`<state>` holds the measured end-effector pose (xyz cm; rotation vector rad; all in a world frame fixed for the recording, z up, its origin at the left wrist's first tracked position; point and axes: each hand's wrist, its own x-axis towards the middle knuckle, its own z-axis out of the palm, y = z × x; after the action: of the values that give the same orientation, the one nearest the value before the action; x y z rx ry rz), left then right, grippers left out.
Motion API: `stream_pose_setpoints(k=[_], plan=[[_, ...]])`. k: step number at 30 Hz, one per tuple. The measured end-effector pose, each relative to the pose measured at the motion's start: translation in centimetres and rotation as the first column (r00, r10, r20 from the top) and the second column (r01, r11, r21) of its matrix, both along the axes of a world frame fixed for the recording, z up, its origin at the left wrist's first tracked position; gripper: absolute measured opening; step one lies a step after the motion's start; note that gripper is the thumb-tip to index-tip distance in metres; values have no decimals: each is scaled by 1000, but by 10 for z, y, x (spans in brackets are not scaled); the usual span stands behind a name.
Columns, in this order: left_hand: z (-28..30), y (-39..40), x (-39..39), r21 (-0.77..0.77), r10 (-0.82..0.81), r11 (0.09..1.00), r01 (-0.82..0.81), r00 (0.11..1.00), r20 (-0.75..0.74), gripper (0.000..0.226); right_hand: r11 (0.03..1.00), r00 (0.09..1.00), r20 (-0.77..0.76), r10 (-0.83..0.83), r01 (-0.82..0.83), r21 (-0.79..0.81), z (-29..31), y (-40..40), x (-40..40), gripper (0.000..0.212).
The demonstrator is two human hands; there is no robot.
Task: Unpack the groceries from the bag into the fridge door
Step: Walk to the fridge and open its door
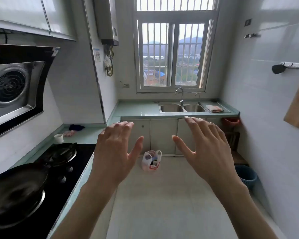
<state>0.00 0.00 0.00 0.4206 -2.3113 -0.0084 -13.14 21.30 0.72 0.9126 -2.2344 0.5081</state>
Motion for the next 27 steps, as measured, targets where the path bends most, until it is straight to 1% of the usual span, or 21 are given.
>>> stream_pose_setpoints(k=[2, 6, 9, 11, 17, 20, 27], plan=[[3, -6, -23, 12, -10, 1000, 10, 1000, 0, 54, 1000, 999, 36, 13, -13, 5, 1, -8, -24, 70], [4, -20, -75, 10, 7, 1000, -8, 999, 31, 55, 998, 999, 39, 15, -17, 56, -2, -26, -80, 70], [0, -30, -108, 1, 24, 1000, -24, 999, 26, 57, 997, 1000, 14, 26, -27, 65, -7, -35, -117, 70], [-1, -36, -128, 4, 36, 999, -36, 998, 45, 58, 996, 999, 28, 29, -31, 80, -7, -42, -138, 71], [-4, -60, -179, 5, 56, 998, -57, 996, 69, 58, 997, 998, 42, 37, -40, 61, -14, -68, -188, 69], [-10, -77, -207, 26, 58, 998, -60, 994, 97, 57, 997, 997, 75, 27, -33, 68, -21, -83, -214, 69], [-18, -133, -284, 36, 28, 999, -32, 993, 110, 60, 998, 996, 87, 4, -9, 65, -35, -137, -283, 69]])
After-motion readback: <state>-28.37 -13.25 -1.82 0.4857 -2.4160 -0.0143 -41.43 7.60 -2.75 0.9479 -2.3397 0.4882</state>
